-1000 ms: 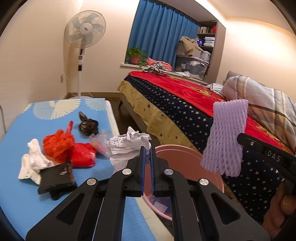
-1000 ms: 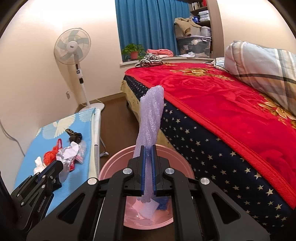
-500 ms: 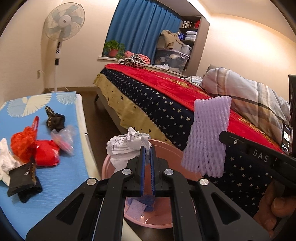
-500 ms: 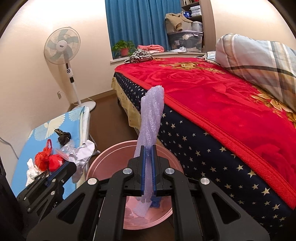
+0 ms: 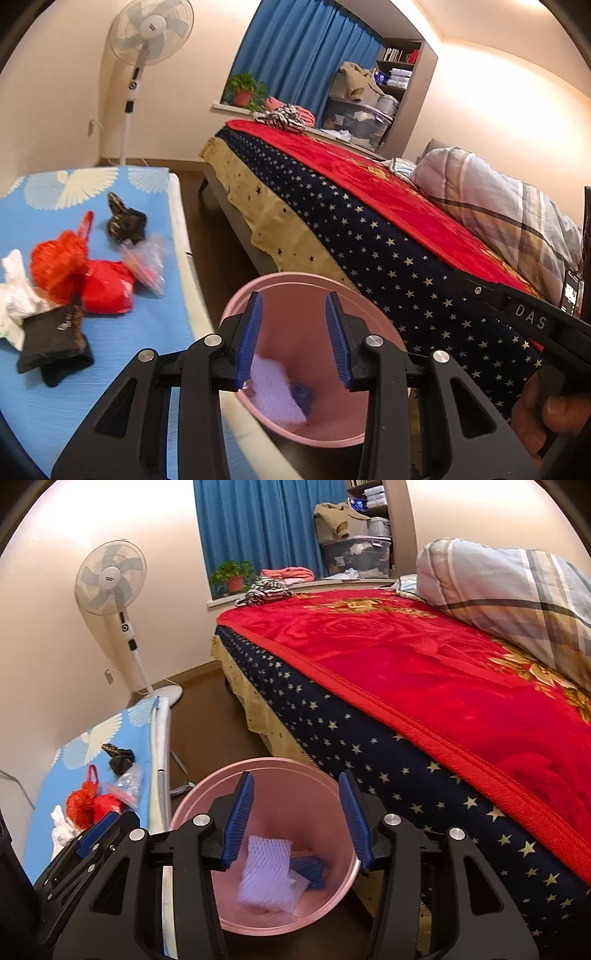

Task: Collect trash
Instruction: 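Open both tools to drop the net and paper into the bucket, then grasp the black pouch with the right tool while the left tool grasps the white plastic bag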

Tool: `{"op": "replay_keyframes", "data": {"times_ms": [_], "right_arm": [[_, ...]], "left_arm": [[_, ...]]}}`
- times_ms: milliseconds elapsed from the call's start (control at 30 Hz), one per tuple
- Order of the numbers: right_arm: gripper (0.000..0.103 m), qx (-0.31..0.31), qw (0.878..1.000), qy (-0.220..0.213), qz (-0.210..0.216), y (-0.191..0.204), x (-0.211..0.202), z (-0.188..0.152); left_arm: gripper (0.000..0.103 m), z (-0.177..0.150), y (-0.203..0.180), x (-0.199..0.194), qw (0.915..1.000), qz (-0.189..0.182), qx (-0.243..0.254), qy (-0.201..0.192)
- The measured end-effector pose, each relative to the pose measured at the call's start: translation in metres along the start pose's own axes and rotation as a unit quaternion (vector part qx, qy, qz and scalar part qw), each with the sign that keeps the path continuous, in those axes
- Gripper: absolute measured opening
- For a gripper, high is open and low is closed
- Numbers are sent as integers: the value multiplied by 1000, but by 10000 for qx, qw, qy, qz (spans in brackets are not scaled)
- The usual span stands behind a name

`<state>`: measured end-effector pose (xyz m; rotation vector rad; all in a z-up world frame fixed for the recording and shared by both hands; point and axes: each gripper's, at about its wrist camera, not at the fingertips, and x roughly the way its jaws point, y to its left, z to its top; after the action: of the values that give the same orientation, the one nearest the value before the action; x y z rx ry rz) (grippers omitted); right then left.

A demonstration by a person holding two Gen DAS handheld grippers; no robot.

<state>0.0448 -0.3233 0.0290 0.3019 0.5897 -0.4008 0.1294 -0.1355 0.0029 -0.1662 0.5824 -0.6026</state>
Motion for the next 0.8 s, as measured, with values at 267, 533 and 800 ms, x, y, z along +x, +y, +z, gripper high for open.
{"op": "replay_keyframes", "data": {"times_ms": [267, 533, 800], "right_arm": [[39, -147, 9988, -81, 465, 30, -9, -3], [29, -414, 9930, 16, 1108, 77, -8, -14], [22, -702, 9815, 242, 1765, 129, 3, -30]], "left_arm": [[35, 5, 28, -34, 9972, 653, -170, -332], [35, 2, 82, -67, 9838, 1578, -638, -565], [35, -7, 126, -99, 9639, 2390, -940, -700]]}}
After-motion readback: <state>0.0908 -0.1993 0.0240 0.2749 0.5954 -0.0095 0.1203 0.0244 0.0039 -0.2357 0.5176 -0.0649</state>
